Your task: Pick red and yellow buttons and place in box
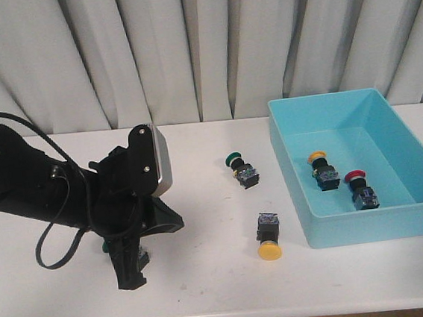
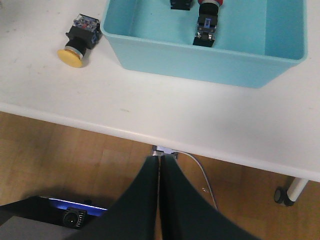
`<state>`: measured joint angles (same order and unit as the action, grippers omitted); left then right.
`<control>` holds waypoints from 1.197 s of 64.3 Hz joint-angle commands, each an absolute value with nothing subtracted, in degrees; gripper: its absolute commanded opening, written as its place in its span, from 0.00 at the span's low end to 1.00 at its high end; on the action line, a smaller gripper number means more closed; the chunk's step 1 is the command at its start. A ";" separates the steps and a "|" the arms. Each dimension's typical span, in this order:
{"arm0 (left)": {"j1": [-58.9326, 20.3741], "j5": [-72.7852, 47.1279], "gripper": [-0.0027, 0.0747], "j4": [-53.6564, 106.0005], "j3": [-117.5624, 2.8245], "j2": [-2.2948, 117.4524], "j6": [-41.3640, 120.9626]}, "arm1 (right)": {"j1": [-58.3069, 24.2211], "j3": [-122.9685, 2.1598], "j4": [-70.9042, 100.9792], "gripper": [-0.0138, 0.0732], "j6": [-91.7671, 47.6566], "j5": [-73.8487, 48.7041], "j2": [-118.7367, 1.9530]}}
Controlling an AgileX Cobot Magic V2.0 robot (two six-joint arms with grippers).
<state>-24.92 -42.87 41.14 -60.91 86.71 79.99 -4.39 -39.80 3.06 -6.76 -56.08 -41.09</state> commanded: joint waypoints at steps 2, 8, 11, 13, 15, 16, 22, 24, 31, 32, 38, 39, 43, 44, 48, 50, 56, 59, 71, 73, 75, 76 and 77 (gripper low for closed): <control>-25.13 -41.76 0.03 43.37 -62.25 84.92 79.47 | -4.24 -41.17 3.31 0.15 -7.17 -53.63 -40.93; -25.13 -41.76 0.03 43.37 -62.25 84.92 79.47 | -4.24 -41.17 3.31 0.15 -7.17 -53.63 -40.93; -25.13 -41.76 0.02 43.37 -62.25 84.97 79.47 | -4.24 -41.17 3.31 0.15 -7.17 -53.63 -40.93; -25.13 -41.76 0.02 43.37 -62.25 84.97 79.47 | -4.24 -41.17 3.31 0.15 -7.17 -53.63 -40.93; -25.13 -41.63 0.02 43.37 -62.25 84.97 79.47 | -4.24 -41.17 3.31 0.15 -7.17 -53.63 -40.93; -25.13 -41.59 0.02 43.37 -62.25 84.97 79.47 | -4.24 -41.17 3.31 0.15 -7.17 -53.63 -40.93; -25.13 -41.17 0.02 41.96 -62.25 84.45 79.36 | -4.24 -41.17 3.31 0.15 -7.17 -53.63 -40.93; -25.13 -40.41 0.02 40.74 -62.25 84.09 78.06 | -4.24 -41.17 3.31 0.15 -7.17 -53.63 -40.93; -25.13 -34.64 0.02 32.18 -62.25 81.80 62.08 | -4.24 -41.17 3.31 0.15 -7.17 -53.63 -40.93; -25.13 -33.83 0.02 30.38 -62.25 81.53 57.70 | -4.24 -41.17 3.31 0.15 -7.17 -53.63 -40.93; -25.13 -29.66 0.02 16.39 -62.25 79.52 39.81 | -4.24 -41.17 3.31 0.15 -7.17 -53.63 -40.93; -25.13 -29.37 0.02 13.94 -62.25 79.26 35.41 | -4.24 -41.17 3.31 0.15 -7.17 -53.63 -40.93; -25.13 -28.13 0.02 3.62 -62.25 78.06 22.42 | -4.24 -41.17 3.31 0.15 -7.17 -53.63 -40.93; -25.13 -28.02 0.02 1.66 -62.25 77.77 19.74 | -4.24 -41.17 3.31 0.15 -7.17 -53.63 -40.93; -25.13 -28.20 0.02 -7.43 -62.25 76.64 8.18 | -4.24 -41.17 3.31 0.15 -7.17 -53.63 -40.93; -25.13 -28.35 0.02 -11.04 -62.25 76.06 4.58 | -4.24 -41.17 3.31 0.15 -7.17 -53.84 -40.93; -25.06 -28.47 0.02 -17.09 -62.25 74.54 -2.27 | -4.24 -41.17 3.31 0.15 -7.17 -53.91 -40.93; -24.94 -28.36 0.02 -18.12 -62.25 73.57 -2.83 | -4.24 -41.17 3.31 0.15 -7.17 -53.91 -40.93; -22.92 -27.56 0.02 -18.00 -61.29 69.12 -1.88 | -4.24 -41.17 3.31 0.15 -7.17 -53.85 -40.93; -22.36 -26.45 0.02 -18.00 -60.12 68.21 -1.88 | -4.24 -41.17 3.31 0.15 -7.17 -53.85 -40.93; -21.53 -24.81 0.02 -18.00 -58.49 66.86 -1.88 | -4.24 -41.17 3.31 0.15 -7.17 -53.85 -40.93; -21.22 -24.04 0.02 -17.89 -57.70 66.27 -1.95 | -4.24 -41.17 3.31 0.15 -7.17 -53.85 -40.93; -20.86 -23.15 0.02 -17.79 -56.84 65.66 -1.95 | -4.24 -41.17 3.31 0.15 -7.17 -53.85 -40.93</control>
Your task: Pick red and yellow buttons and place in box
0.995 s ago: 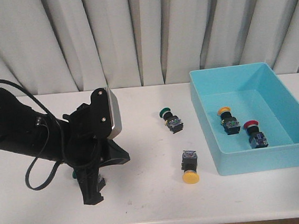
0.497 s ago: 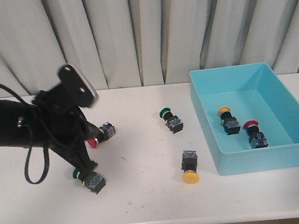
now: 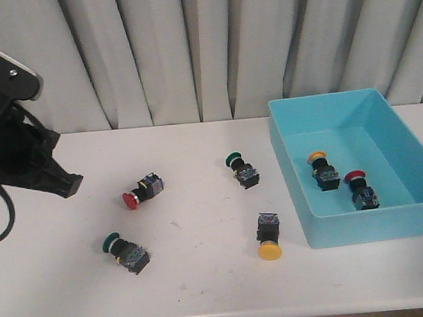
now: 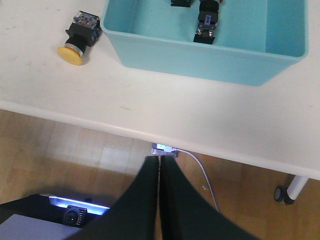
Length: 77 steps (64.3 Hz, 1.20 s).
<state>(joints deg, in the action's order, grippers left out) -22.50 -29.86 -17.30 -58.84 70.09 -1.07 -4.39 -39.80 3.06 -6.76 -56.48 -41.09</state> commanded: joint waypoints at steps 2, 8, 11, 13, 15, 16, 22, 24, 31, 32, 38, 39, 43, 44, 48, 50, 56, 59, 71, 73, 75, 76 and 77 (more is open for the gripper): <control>-19.88 -20.76 0.02 -17.71 -54.46 64.02 -2.02 | -4.24 -41.17 3.31 0.15 -7.17 -53.85 -40.93; -17.18 -13.25 0.02 -17.71 -46.87 58.51 -3.20 | -4.24 -41.17 3.31 0.15 -7.17 -53.85 -40.93; -15.82 -9.64 0.02 -17.71 -42.95 55.16 -3.86 | -4.24 -41.17 3.31 0.15 -7.17 -53.85 -40.93; -14.97 -7.86 0.02 -17.71 -40.70 53.14 -4.17 | -4.24 -41.17 3.31 0.15 -7.17 -53.85 -40.93; -13.82 -6.34 0.02 -17.65 -38.48 50.55 -4.56 | -4.24 -41.17 3.31 0.15 -7.17 -53.85 -40.93; -13.37 -5.44 0.02 -17.66 -36.82 49.52 -4.66 | -4.24 -41.17 3.31 0.15 -7.17 -53.85 -40.93; -10.48 -3.30 0.02 -17.19 -29.21 40.98 -6.09 | -4.24 -41.17 3.31 0.15 -7.17 -53.85 -40.93; -9.70 -3.24 0.02 -16.14 -27.02 38.28 -6.09 | -4.24 -41.17 3.31 0.15 -7.17 -53.85 -40.93; -6.81 -2.81 0.02 -12.54 -18.37 27.14 -6.09 | -4.24 -41.17 3.31 0.15 -7.17 -53.85 -40.93; -6.41 -2.70 0.02 -11.96 -16.89 25.20 -6.09 | -4.24 -41.17 3.31 0.15 -7.17 -53.85 -40.93; -4.96 -2.64 0.02 -9.73 -11.70 16.89 -6.62 | -4.24 -41.17 3.31 0.15 -7.17 -53.85 -40.93; -4.82 -2.71 0.02 -9.61 -11.02 15.77 -6.94 | -4.24 -41.17 3.31 0.15 -7.17 -53.85 -40.93; -4.48 -2.72 0.02 -9.56 -8.01 11.21 -8.00 | -4.24 -41.17 3.31 0.15 -7.17 -53.85 -40.93; -4.48 -2.72 0.02 -9.56 -7.47 10.32 -8.20 | -4.24 -41.17 3.31 0.15 -7.17 -53.85 -40.93; -4.48 -2.72 0.02 -9.56 -5.60 6.95 -8.95 | -4.24 -41.17 3.31 0.15 -7.17 -53.78 -40.93; -4.48 -2.72 0.02 -9.04 -4.55 5.91 -9.12 | -4.24 -41.17 3.31 0.15 -7.17 -53.85 -40.93; -4.48 -2.72 0.02 -6.50 -2.34 3.40 -8.09 | -4.24 -41.17 3.31 0.15 -7.17 -53.85 -40.93; -4.48 -2.64 0.02 -4.86 -1.34 2.79 -6.49 | -4.24 -41.17 3.31 0.15 -7.17 -53.85 -40.93; -4.29 2.89 0.02 0.00 2.90 2.20 -2.85 | -4.24 -41.17 3.31 0.15 -7.17 -53.85 -40.93; -4.29 4.81 0.02 0.33 3.96 1.63 -3.02 | -4.24 -41.17 3.31 0.15 -7.17 -53.85 -40.93; -4.29 5.95 0.02 0.33 4.49 0.76 -3.29 | -4.24 -41.17 3.31 0.15 -7.17 -53.85 -40.93; -4.29 5.76 0.02 0.33 4.49 0.21 -3.48 | -4.24 -41.17 3.31 0.15 -7.17 -53.85 -40.93; -4.29 5.25 0.02 0.33 4.42 -0.37 -3.57 | -4.24 -41.17 3.31 0.15 -7.17 -53.85 -40.93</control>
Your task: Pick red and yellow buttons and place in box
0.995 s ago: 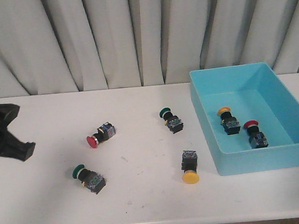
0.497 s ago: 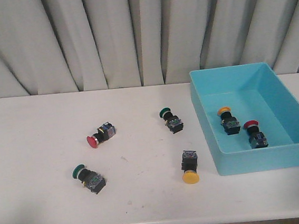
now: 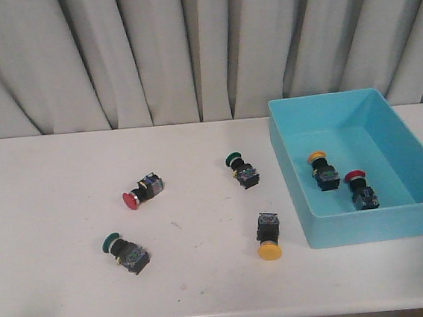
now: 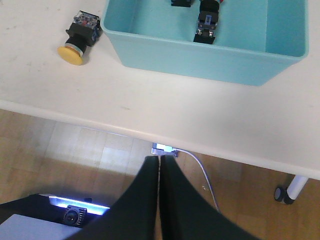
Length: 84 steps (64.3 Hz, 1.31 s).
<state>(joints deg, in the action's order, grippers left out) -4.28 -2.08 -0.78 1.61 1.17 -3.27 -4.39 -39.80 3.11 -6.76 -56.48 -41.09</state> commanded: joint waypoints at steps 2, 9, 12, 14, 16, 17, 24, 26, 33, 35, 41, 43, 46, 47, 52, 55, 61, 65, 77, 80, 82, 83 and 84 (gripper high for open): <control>-4.29 4.95 0.02 0.33 4.36 -1.81 -3.69 | -4.24 -41.17 3.31 0.15 -7.17 -53.85 -40.93; -3.21 5.26 0.02 0.00 4.36 -1.47 -4.32 | -4.24 -41.17 3.31 0.15 -7.17 -54.02 -40.93; -3.02 5.00 0.02 0.00 4.36 -1.53 -4.41 | -4.24 -41.17 3.31 0.15 -7.17 -54.02 -40.93; -2.95 5.00 0.02 0.00 4.36 -1.53 -4.41 | -4.24 -41.17 3.31 0.15 -7.17 -54.02 -40.93; -2.95 4.94 0.02 0.00 4.36 -1.53 -4.41 | -4.24 -41.17 3.31 0.15 -7.17 -53.94 -40.93; -2.95 4.96 0.02 0.00 4.36 -1.53 -4.33 | -4.24 -41.17 3.31 0.15 -7.17 -53.86 -40.93; -2.95 4.77 0.02 0.00 4.36 -1.53 -3.59 | -4.24 -41.17 3.31 0.15 -7.17 -53.86 -40.93; -2.95 4.78 0.02 0.00 4.36 -1.53 -3.34 | -4.24 -41.17 3.31 0.15 -7.17 -53.86 -40.93; -2.95 4.51 0.02 0.00 4.36 -1.53 -1.92 | -4.24 -41.17 3.31 0.15 -7.17 -53.86 -40.93; -2.95 4.33 0.02 0.00 4.36 -1.53 -1.40 | -4.24 -41.17 3.31 0.15 -7.17 -53.86 -40.93; -2.95 3.66 0.02 0.00 4.36 -1.53 -0.41 | -4.24 -41.17 3.31 0.15 -7.17 -53.86 -40.93; -2.95 3.20 0.02 0.00 4.36 -1.53 0.00 | -4.24 -41.17 3.31 0.15 -7.17 -53.86 -40.93; -2.95 2.82 0.02 0.00 4.36 -1.53 0.59 | -4.24 -41.17 3.31 0.15 -7.17 -53.91 -40.93; -2.95 2.63 0.02 0.00 4.36 -1.53 0.66 | -4.24 -41.17 3.31 0.15 -7.17 -53.91 -40.93; -2.95 2.26 0.02 0.00 4.36 -1.53 0.66 | -4.24 -41.17 3.31 0.15 -7.17 -53.91 -40.93; -2.95 2.26 0.02 0.00 4.36 -1.53 0.66 | -4.24 -41.17 3.31 0.15 -7.17 -53.91 -40.93; -2.95 2.20 0.02 0.00 4.36 -1.53 0.66 | -4.24 -41.17 3.31 0.15 -7.17 -53.91 -40.93; -2.95 2.67 0.02 0.00 4.36 -1.53 0.53 | -4.24 -41.17 3.31 0.15 -7.17 -53.91 -40.93; -2.95 4.58 0.02 0.00 4.09 -1.47 0.54 | -4.24 -41.17 3.31 0.15 -7.17 -53.91 -40.93; -2.95 4.58 0.02 0.00 4.03 -1.47 0.54 | -4.24 -41.17 3.31 0.15 -7.17 -53.91 -40.93; -2.95 4.58 0.02 0.00 4.03 -1.47 0.54 | -4.24 -41.17 3.31 0.15 -7.17 -53.91 -40.93; -2.95 4.58 0.02 0.00 4.03 -1.47 0.54 | -4.24 -41.17 3.31 0.15 -7.17 -53.91 -40.93; -2.95 4.58 0.02 0.00 4.03 -1.47 0.54 | -4.24 -41.17 3.31 0.15 -7.17 -53.91 -40.93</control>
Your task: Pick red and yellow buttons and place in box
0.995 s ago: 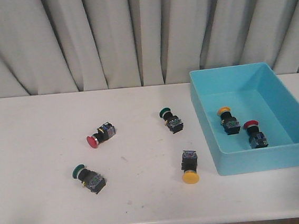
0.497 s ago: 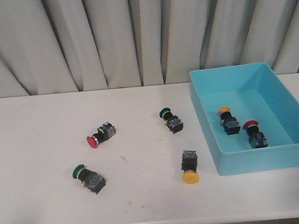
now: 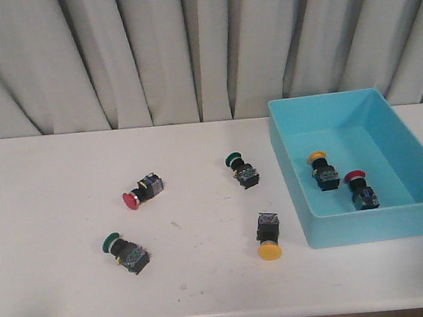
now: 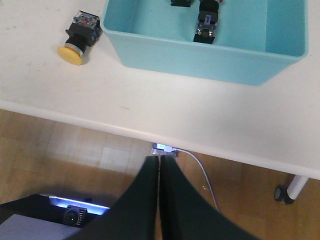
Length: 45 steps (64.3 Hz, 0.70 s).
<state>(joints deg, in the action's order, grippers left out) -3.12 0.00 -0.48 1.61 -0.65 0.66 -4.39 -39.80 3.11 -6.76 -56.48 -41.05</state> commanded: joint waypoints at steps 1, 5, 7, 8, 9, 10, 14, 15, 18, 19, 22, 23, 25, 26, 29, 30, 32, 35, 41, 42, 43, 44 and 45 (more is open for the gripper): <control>-2.95 4.58 0.02 0.00 4.03 -1.47 0.54 | -4.24 -41.17 3.31 0.15 -7.17 -53.91 -40.93; -2.95 4.58 0.02 0.00 4.03 -1.47 0.54 | -4.24 -41.17 3.31 0.15 -7.17 -53.91 -40.93; -2.95 4.58 0.02 0.00 4.03 -1.47 0.54 | -4.24 -41.17 3.31 0.15 -7.17 -53.91 -40.93; -2.95 4.58 0.02 0.00 4.03 -1.47 0.54 | -4.24 -41.17 3.31 0.15 -7.17 -53.91 -40.93; -2.95 4.58 0.02 0.00 4.03 -1.47 0.54 | -4.24 -41.17 3.31 0.15 -7.17 -53.91 -40.93; -2.95 4.58 0.02 0.00 4.03 -1.47 0.54 | -4.24 -41.17 3.31 0.15 -7.17 -53.91 -40.93; -2.95 4.58 0.02 0.00 4.03 -1.47 0.54 | -4.24 -41.17 3.31 0.15 -7.17 -53.91 -40.93; -2.95 4.58 0.02 0.00 4.03 -1.47 0.54 | -4.24 -41.17 3.31 0.15 -7.17 -53.91 -40.93; -2.95 4.58 0.02 0.00 4.03 -1.47 0.54 | -4.24 -41.17 3.31 0.15 -7.17 -53.91 -40.93; -2.95 4.58 0.02 0.00 4.03 -1.47 0.54 | -4.24 -41.17 3.31 0.15 -7.17 -53.91 -40.93; -2.95 4.58 0.02 0.00 4.03 -1.47 0.54 | -4.24 -41.17 3.31 0.15 -7.17 -53.91 -40.93; -2.95 4.58 0.02 0.00 4.03 -1.47 0.54 | -4.24 -41.17 3.31 0.15 -7.17 -53.91 -40.93; -2.95 4.58 0.02 0.00 4.03 -1.47 0.54 | -4.24 -41.17 3.31 0.15 -7.17 -53.91 -40.93; -2.95 4.58 0.02 0.00 4.03 -1.47 0.54 | -4.24 -41.17 3.31 0.15 -7.17 -53.91 -40.93; -2.95 4.58 0.02 0.00 4.03 -1.47 0.54 | -4.24 -41.17 3.31 0.15 -7.17 -53.91 -40.93; -2.95 4.58 0.02 0.00 4.03 -1.47 0.54 | -4.24 -41.17 3.31 0.15 -7.17 -53.91 -40.93; -2.95 4.58 0.02 0.00 4.03 -1.47 0.54 | -4.24 -41.17 3.31 0.15 -7.17 -53.91 -40.93; -2.95 4.58 0.02 0.00 4.03 -1.47 0.54 | -4.24 -41.17 2.42 0.15 -7.89 -53.22 -40.93; -2.95 4.58 0.02 0.00 4.03 -1.42 0.54 | -4.03 -38.96 1.53 0.15 -7.86 -45.23 -37.58; -2.95 4.58 0.02 0.00 4.03 -1.42 0.54 | -3.86 -38.28 1.53 0.15 -8.01 -42.31 -36.88; -2.95 4.58 0.02 0.00 4.03 -1.42 0.54 | -3.54 -37.47 1.60 0.15 -8.01 -40.27 -36.13; -2.95 4.58 0.02 0.00 4.03 -1.42 0.54 | -3.34 -36.62 1.66 0.15 -8.01 -39.24 -35.29; -2.95 4.58 0.02 0.00 4.03 -1.42 0.54 | -3.10 -35.72 1.66 0.15 -8.01 -37.10 -34.37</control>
